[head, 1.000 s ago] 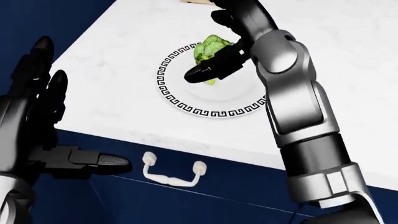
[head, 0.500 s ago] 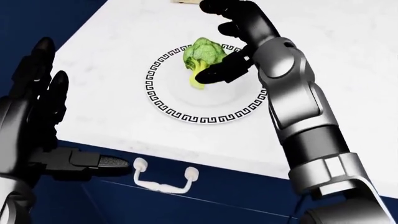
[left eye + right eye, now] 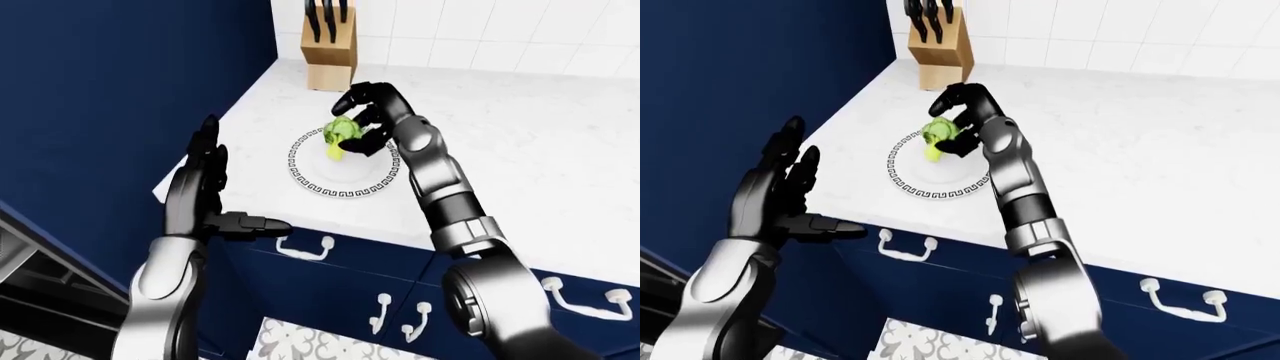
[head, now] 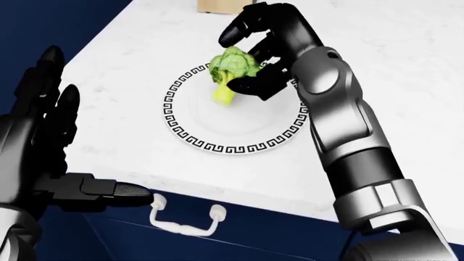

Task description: Place the broccoli on the top rack of the oven.

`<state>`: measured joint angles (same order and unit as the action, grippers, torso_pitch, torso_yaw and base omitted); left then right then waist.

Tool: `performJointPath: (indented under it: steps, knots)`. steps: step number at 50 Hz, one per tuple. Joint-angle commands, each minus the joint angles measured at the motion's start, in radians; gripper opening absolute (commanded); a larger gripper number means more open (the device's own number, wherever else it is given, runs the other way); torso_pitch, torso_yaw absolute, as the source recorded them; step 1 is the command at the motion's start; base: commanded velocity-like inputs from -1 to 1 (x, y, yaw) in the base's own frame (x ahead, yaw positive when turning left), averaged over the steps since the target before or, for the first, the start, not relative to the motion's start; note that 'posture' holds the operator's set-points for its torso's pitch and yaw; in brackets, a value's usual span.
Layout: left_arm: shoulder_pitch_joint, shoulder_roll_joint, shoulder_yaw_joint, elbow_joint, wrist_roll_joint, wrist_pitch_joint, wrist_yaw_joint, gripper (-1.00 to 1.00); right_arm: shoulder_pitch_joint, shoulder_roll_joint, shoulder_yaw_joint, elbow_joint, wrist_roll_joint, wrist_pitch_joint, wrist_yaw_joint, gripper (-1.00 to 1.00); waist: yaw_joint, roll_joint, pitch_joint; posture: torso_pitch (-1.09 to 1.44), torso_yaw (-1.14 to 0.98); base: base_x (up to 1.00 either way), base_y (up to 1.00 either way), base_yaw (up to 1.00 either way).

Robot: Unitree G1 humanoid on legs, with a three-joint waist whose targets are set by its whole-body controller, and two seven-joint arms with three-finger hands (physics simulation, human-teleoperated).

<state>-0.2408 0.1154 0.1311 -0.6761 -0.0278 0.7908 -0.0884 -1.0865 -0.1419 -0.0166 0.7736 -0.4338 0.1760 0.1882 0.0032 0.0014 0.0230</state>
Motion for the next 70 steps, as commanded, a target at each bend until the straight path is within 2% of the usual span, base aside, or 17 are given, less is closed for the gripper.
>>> performJointPath:
  steps: [1, 7, 16, 33, 36, 38, 39, 40, 44, 48, 50, 53, 55, 56, 59, 66, 70]
  knots:
    - [-0.021, 0.006, 0.006, -0.035, 0.002, -0.031, 0.002, 1.0, -0.046, -0.008, -0.006, -0.055, 0.004, -0.025, -0.023, -0.62, 0.001, 0.001, -0.028, 0.0, 0.0, 0.0, 0.0, 0.0]
    - [-0.017, 0.007, 0.012, -0.035, -0.001, -0.035, 0.0, 1.0, -0.029, -0.01, -0.011, -0.203, 0.017, 0.051, 0.0, -1.0, 0.0, 0.001, -0.024, 0.0, 0.0, 0.0, 0.0, 0.0]
    - [-0.065, 0.024, 0.028, -0.094, -0.017, 0.051, 0.011, 1.0, 0.131, -0.048, -0.049, -0.721, 0.105, 0.324, 0.121, -1.0, 0.005, -0.007, -0.022, 0.0, 0.0, 0.0, 0.0, 0.0]
    - [-0.071, 0.025, 0.019, -0.101, -0.017, 0.063, 0.018, 1.0, 0.162, -0.059, -0.04, -0.844, 0.108, 0.388, 0.143, -1.0, -0.01, 0.03, -0.046, 0.0, 0.0, -0.23, 0.0, 0.0]
    - [-0.072, 0.023, 0.014, -0.094, -0.015, 0.055, 0.018, 1.0, 0.167, -0.057, -0.042, -0.842, 0.115, 0.383, 0.14, -1.0, -0.02, 0.002, -0.033, 0.0, 0.0, -0.41, 0.0, 0.0]
    - [-0.073, 0.023, 0.016, -0.091, -0.015, 0.054, 0.017, 1.0, 0.167, -0.057, -0.039, -0.847, 0.114, 0.388, 0.142, -1.0, -0.035, -0.071, -0.042, 0.0, 0.0, -0.41, 0.0, 0.0]
    - [-0.073, 0.024, 0.016, -0.1, -0.015, 0.064, 0.018, 1.0, 0.166, -0.057, -0.04, -0.845, 0.116, 0.385, 0.141, -1.0, -0.035, -0.031, -0.034, 0.0, 0.0, -0.41, 0.0, 0.0]
    - [-0.073, 0.023, 0.017, -0.103, -0.016, 0.066, 0.018, 1.0, 0.167, -0.057, -0.038, -0.845, 0.115, 0.384, 0.142, -1.0, -0.029, -0.049, -0.049, 0.0, 0.0, -0.41, 0.0, 0.0]
    - [-0.07, 0.024, 0.021, -0.091, -0.016, 0.051, 0.015, 1.0, 0.162, -0.052, -0.036, -0.855, 0.115, 0.397, 0.145, -1.0, -0.021, -0.039, -0.054, 0.0, 0.0, -0.41, 0.0, 0.0]
    - [-0.07, 0.025, 0.022, -0.094, -0.018, 0.054, 0.015, 1.0, 0.161, -0.048, -0.037, -0.856, 0.117, 0.401, 0.14, -1.0, -0.007, -0.013, -0.04, 0.0, 0.0, -0.34, 0.01, 0.0]
    - [-0.071, 0.026, 0.023, -0.102, -0.018, 0.062, 0.015, 1.0, 0.148, -0.045, -0.055, -0.851, 0.125, 0.409, 0.113, -1.0, 0.006, 0.007, -0.007, 0.0, 0.0, -0.05, 0.05, 0.21]
    - [-0.077, 0.028, 0.024, -0.109, -0.02, 0.073, 0.016, 1.0, 0.153, -0.053, -0.051, -0.854, 0.146, 0.418, 0.109, -1.0, 0.015, 0.061, 0.021, 0.0, 0.0, 0.0, 0.0, 0.97]
    - [-0.083, 0.03, 0.024, -0.117, -0.021, 0.085, 0.016, 1.0, 0.152, -0.055, -0.048, -0.863, 0.155, 0.43, 0.11, -1.0, 0.019, 0.144, -0.005, 0.0, 0.0, 0.0, 0.0, 1.0]
    - [-0.082, 0.03, 0.024, -0.113, -0.021, 0.08, 0.016, 1.0, 0.153, -0.056, -0.047, -0.865, 0.156, 0.43, 0.108, -1.0, 0.03, 0.095, 0.036, 0.0, 0.0, 0.0, 0.0, 1.0]
    - [-0.085, 0.032, 0.025, -0.115, -0.022, 0.084, 0.016, 1.0, 0.157, -0.057, -0.043, -0.877, 0.159, 0.436, 0.112, -1.0, 0.026, 0.059, -0.022, 0.0, 0.0, 0.0, 0.0, 1.0]
    - [-0.095, 0.032, 0.017, -0.125, -0.018, 0.1, 0.019, 1.0, 0.154, -0.062, -0.045, -0.903, 0.161, 0.46, 0.115, -1.0, 0.026, -0.021, 0.014, 0.0, 0.0, 0.0, 0.0, 1.0]
    - [-0.101, 0.033, 0.02, -0.117, -0.018, 0.095, 0.019, 1.0, 0.16, -0.057, -0.041, -0.913, 0.164, 0.459, 0.114, -1.0, 0.026, -0.084, 0.008, 0.0, 0.0, 0.0, 0.0, 1.0]
